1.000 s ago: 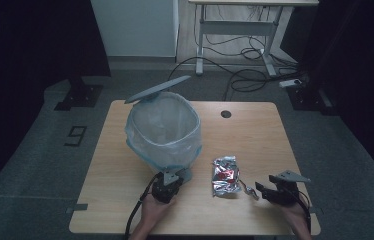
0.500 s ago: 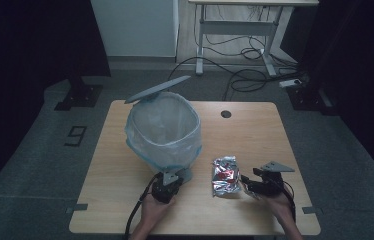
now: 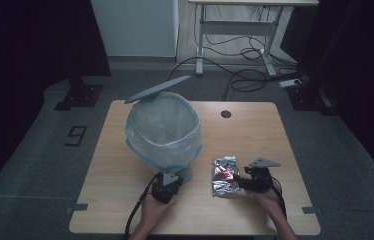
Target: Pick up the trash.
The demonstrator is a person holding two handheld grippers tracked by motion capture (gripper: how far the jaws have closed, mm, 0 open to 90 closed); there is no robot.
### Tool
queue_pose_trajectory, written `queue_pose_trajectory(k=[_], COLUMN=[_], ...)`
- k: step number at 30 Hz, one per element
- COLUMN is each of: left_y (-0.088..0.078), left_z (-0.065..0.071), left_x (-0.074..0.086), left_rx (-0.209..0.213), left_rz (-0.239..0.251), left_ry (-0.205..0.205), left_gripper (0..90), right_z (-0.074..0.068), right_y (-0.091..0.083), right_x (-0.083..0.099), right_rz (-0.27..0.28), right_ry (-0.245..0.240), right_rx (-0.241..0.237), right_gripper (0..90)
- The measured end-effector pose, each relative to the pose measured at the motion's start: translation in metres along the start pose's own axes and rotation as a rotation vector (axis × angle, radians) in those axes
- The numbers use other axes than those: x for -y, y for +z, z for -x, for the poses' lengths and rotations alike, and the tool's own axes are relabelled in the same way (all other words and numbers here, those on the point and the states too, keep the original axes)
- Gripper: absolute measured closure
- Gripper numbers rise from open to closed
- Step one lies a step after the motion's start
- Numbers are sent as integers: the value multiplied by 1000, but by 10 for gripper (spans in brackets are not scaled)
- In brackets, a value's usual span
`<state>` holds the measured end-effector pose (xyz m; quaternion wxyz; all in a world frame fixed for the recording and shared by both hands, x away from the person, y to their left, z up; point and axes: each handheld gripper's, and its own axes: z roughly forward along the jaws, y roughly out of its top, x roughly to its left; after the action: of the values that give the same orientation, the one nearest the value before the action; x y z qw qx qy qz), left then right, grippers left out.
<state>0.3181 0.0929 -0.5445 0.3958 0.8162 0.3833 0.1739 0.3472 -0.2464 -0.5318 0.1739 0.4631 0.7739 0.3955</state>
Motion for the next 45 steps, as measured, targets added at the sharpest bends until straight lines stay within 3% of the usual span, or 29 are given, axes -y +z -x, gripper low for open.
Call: queue_pose_trajectory(k=[5,6,7,8,9,10,11,12,14,15,18,28,45], left_y=[0,0,0,0,0,0,0,0,0,0,0,0,0], left_z=[0,0,0,-1,-1,-1,-1,0,0,-1,-2,-1,-2], left_x=[0,0,0,0,0,0,0,0,0,0,-1,-1,-1], left_rx=[2,3,3,5,5,5,5,4,5,7,14,11,15], left_rz=[0,0,0,-1,-1,-2,-2,-1,-1,-2,-2,-6,-8], left_ry=[2,0,0,-2,-2,-3,-3,-4,-4,-5,-11,-7,-9], left_gripper=[900,900,900,900,900,900,900,900,900,900,900,900,900], right_z=[-6,-8,-8,-9,-9,-11,-11,-12,-12,-10,-8,2,7], right_y=[10,13,14,14,14,14,14,13,13,10,4,-24,-63], right_x=[3,5,5,6,6,7,7,8,8,8,8,4,-9], right_rz=[-36,-47,-48,-48,-48,-47,-47,-46,-47,-39,-13,71,203], right_ry=[-4,-14,-16,-25,-25,-44,-44,-44,-42,-39,-31,9,17], right_rx=[4,13,18,25,25,42,42,43,43,37,26,-8,-18], right_gripper=[382,441,441,512,512,629,629,715,737,830,876,893,895])
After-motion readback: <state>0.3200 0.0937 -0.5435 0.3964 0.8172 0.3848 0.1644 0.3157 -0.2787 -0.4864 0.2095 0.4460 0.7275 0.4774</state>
